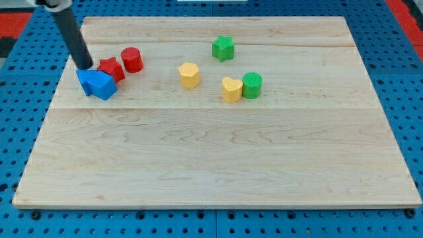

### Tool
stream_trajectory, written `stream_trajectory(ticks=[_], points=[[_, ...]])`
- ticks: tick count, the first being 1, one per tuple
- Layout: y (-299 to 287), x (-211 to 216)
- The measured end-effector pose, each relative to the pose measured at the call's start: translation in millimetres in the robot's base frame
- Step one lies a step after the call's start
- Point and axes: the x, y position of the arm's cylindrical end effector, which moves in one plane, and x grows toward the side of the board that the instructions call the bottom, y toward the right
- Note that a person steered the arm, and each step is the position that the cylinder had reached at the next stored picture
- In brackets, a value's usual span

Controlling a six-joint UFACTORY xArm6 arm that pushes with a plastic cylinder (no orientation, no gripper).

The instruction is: Move the red star below the yellow hexagon

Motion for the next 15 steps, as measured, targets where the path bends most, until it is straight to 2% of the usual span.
stream_trajectory(ticks=[1,3,4,7,8,9,10,11,13,14,15], points=[[46,-2],[61,67],[75,74],[198,73],[204,98],[176,119],[167,80],[135,71],[135,117],[156,168],[156,180]])
